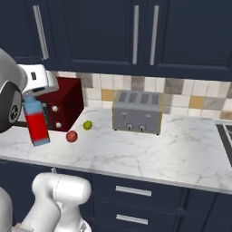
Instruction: Place the liquor on the top shelf of the fridge to keep it out of children's reach, and place the onion and pear on lower shelves for easy access.
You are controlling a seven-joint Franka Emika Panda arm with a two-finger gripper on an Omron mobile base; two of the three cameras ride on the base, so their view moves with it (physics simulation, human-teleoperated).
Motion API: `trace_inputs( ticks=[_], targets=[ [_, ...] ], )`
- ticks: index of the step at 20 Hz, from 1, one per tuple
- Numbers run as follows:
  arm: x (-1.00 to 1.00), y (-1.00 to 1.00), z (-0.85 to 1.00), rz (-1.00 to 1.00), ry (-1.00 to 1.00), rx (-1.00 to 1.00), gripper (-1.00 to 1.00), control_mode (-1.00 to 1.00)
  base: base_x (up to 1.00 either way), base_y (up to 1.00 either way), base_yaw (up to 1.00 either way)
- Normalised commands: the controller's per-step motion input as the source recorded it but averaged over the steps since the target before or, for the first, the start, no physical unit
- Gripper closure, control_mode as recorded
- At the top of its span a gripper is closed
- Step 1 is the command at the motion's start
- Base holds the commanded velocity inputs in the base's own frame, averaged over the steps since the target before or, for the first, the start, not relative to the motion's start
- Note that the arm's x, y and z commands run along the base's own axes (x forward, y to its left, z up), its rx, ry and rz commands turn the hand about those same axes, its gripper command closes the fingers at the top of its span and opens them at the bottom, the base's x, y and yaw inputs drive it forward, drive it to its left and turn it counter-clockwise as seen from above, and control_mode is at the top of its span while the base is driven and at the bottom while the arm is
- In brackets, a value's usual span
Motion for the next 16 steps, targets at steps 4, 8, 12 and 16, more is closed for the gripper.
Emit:
trace_inputs(
  ticks=[4, 8, 12, 16],
  targets=[
    [0.0, 0.0, 0.0, 0.0, 0.0, 0.0, 1.0, 1.0, -0.79, -0.13, 0.0],
    [0.0, 0.0, 0.0, 0.0, 0.0, 0.0, 1.0, 1.0, -0.77, -0.05, 0.02],
    [0.0, 0.0, 0.0, 0.0, 0.0, 0.0, 1.0, 1.0, -0.68, 0.0, 0.14],
    [0.0, 0.0, 0.0, 0.0, 0.0, 0.0, 1.0, 1.0, -0.66, 0.0, 0.32]
  ],
)
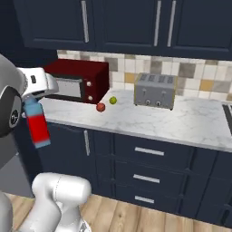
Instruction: Place the liquor on the top shelf of the fridge to keep it out of children's reach, and place the onion and pear on lower shelves for easy access.
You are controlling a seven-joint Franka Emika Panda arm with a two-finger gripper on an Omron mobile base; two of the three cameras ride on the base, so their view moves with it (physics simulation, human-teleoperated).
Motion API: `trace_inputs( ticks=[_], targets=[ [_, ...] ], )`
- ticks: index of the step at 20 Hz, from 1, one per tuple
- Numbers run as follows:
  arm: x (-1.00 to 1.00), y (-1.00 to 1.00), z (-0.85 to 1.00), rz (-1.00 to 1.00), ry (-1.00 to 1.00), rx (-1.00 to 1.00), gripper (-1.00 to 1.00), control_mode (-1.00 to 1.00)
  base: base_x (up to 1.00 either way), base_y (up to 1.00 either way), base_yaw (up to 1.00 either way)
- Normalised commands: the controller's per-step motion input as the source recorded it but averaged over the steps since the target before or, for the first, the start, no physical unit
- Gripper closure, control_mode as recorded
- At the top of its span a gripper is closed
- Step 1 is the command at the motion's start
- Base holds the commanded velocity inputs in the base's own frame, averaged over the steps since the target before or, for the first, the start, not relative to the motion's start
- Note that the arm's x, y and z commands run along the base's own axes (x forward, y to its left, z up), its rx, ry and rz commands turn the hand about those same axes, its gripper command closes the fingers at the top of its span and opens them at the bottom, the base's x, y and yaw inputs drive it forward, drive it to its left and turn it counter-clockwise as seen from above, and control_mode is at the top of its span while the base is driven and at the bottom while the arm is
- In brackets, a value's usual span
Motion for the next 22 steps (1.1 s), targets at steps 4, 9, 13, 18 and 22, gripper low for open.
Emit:
trace_inputs(
  ticks=[4, 9, 13, 18, 22],
  targets=[
    [0.0, 0.0, 0.0, 0.0, 0.0, 0.0, 1.0, 1.0, -0.39, 0.19, 0.51],
    [0.0, 0.0, 0.0, 0.0, 0.0, 0.0, 1.0, 1.0, -0.2, 0.44, 0.63],
    [0.0, 0.0, 0.0, 0.0, 0.0, 0.0, 1.0, 1.0, -0.04, 0.66, 0.62],
    [0.0, 0.0, 0.0, 0.0, 0.0, 0.0, 1.0, 1.0, 0.0, 0.85, 0.57],
    [0.0, 0.0, 0.0, 0.0, 0.0, 0.0, 1.0, 1.0, 0.0, 0.93, 0.45]
  ],
)
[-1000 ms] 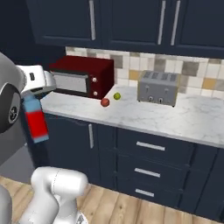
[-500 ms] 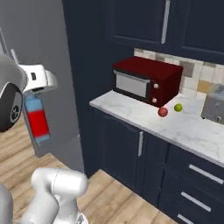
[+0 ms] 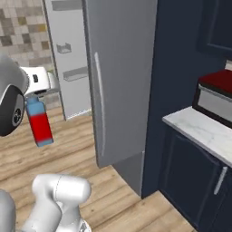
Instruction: Place the liquor on the top shelf of the fridge to keep it out of children's reach, and place the onion and pear on lower shelves for easy access.
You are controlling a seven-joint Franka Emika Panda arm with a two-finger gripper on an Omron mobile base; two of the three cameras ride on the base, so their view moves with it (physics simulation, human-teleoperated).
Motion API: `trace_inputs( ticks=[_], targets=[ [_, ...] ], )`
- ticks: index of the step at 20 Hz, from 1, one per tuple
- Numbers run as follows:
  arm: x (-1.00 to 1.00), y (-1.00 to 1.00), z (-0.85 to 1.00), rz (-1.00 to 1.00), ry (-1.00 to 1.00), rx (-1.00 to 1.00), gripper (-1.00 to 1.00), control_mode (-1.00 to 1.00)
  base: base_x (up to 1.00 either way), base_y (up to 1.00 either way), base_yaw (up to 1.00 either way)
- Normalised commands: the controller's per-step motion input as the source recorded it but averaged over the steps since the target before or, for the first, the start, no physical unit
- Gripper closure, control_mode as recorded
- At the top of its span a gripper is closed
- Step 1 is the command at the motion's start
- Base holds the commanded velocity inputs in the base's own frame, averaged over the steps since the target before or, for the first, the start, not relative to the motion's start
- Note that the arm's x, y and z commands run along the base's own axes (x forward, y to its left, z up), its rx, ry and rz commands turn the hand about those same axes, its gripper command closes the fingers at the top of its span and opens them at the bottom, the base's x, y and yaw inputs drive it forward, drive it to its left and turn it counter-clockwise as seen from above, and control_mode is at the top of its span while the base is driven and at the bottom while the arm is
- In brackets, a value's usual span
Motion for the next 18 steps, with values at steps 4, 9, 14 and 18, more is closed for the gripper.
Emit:
trace_inputs(
  ticks=[4, 9, 14, 18],
  targets=[
    [0.0, 0.0, 0.0, 0.0, 0.0, 0.0, 1.0, 1.0, 0.16, 1.0, 0.26],
    [0.0, 0.0, 0.0, 0.0, 0.0, 0.0, 1.0, 1.0, 0.34, 0.97, 0.08],
    [0.0, 0.0, 0.0, 0.0, 0.0, 0.0, 1.0, 1.0, 0.31, 0.64, -0.05],
    [0.0, 0.0, 0.0, 0.0, 0.0, 0.0, 1.0, 1.0, 0.32, 0.31, -0.25]
  ],
)
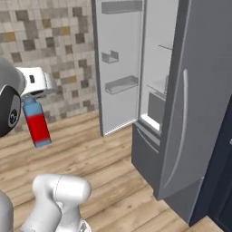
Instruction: Place the liquor on the top shelf of the fridge to keep it out of children's reach, and place the onion and pear on lower shelves for easy access.
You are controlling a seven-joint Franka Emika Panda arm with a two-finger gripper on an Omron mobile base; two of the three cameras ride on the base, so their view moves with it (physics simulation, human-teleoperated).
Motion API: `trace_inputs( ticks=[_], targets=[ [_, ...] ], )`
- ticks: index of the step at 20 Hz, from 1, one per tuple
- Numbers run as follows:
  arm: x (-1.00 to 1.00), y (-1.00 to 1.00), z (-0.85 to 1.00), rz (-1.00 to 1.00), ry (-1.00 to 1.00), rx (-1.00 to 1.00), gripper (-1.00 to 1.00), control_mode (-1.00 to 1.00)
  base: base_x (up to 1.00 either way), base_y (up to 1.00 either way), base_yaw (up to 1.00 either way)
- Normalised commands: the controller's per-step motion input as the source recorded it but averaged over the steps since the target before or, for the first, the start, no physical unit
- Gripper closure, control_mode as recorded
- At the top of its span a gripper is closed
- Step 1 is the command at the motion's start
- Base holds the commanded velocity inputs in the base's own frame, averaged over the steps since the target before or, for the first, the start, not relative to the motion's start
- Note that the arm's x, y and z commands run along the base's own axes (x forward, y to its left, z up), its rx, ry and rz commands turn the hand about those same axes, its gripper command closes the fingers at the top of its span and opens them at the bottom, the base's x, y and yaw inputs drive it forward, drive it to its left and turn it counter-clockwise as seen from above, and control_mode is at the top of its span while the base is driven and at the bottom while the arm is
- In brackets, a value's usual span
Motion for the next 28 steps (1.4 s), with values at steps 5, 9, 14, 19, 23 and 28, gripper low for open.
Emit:
trace_inputs(
  ticks=[5, 9, 14, 19, 23, 28],
  targets=[
    [0.0, 0.0, 0.0, 0.0, 0.0, 0.0, 1.0, 1.0, 0.32, 0.09, -0.36],
    [0.0, 0.0, 0.0, 0.0, 0.0, 0.0, 1.0, 1.0, 0.45, 0.22, -0.39],
    [0.0, 0.0, 0.0, 0.0, 0.0, 0.0, 1.0, 1.0, 0.47, 0.19, -0.41],
    [0.0, 0.0, 0.0, 0.0, 0.0, 0.0, 1.0, 1.0, 0.45, 0.2, -0.42],
    [0.0, 0.0, 0.0, 0.0, 0.0, 0.0, 1.0, 1.0, 0.48, 0.36, -0.43],
    [0.0, 0.0, 0.0, 0.0, 0.0, 0.0, 1.0, 1.0, 0.39, 0.55, -0.4]
  ],
)
